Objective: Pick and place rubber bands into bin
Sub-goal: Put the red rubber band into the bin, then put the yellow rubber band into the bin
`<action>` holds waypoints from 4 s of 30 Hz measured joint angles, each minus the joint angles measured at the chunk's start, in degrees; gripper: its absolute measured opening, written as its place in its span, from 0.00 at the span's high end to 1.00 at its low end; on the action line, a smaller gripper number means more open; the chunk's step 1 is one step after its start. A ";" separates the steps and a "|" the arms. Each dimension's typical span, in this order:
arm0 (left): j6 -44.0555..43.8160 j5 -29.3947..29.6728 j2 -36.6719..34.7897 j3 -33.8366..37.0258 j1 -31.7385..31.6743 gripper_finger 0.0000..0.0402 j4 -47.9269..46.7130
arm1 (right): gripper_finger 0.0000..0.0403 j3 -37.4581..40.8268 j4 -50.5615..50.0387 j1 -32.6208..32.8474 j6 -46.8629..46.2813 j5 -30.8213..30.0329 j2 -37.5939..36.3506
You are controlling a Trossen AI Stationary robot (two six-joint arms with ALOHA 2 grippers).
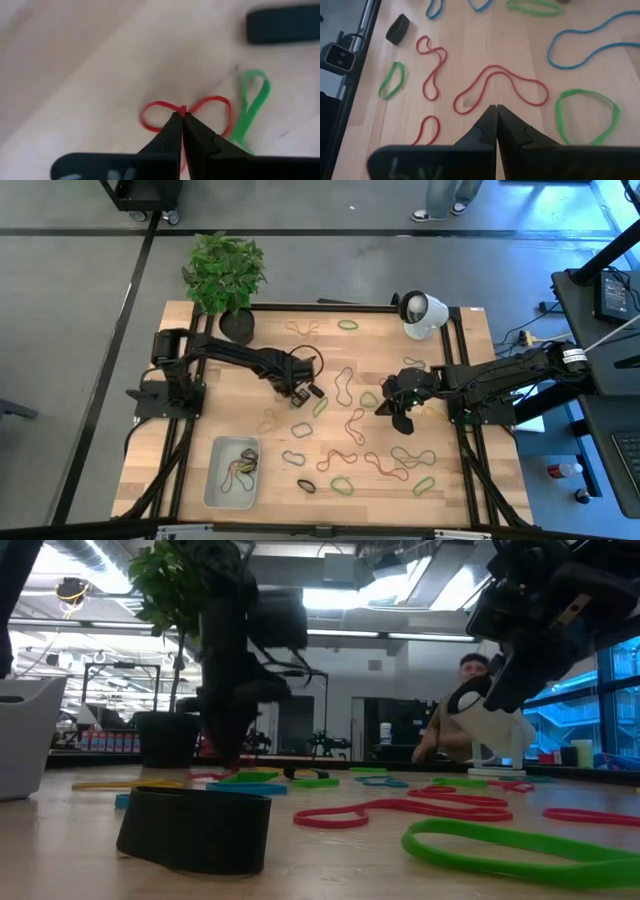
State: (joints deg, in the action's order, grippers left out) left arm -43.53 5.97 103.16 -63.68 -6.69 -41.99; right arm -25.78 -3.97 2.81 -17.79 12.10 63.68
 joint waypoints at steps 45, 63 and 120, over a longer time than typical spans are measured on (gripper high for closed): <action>-61.85 -15.69 -7.43 -21.73 49.36 1.00 -28.96 | 0.98 -0.02 7.04 -0.07 1.83 -3.67 0.02; -66.37 -9.97 -0.12 -19.52 46.93 0.89 -37.27 | 0.98 -0.02 7.22 -0.07 0.15 -3.65 0.02; 10.95 6.70 -9.56 -3.72 4.67 1.00 9.31 | 0.98 -0.02 14.38 -0.07 0.05 -12.46 0.02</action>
State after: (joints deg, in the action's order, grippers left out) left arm -32.58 12.67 93.60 -67.40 -2.02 -32.68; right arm -25.80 10.41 2.74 -17.74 -0.37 63.70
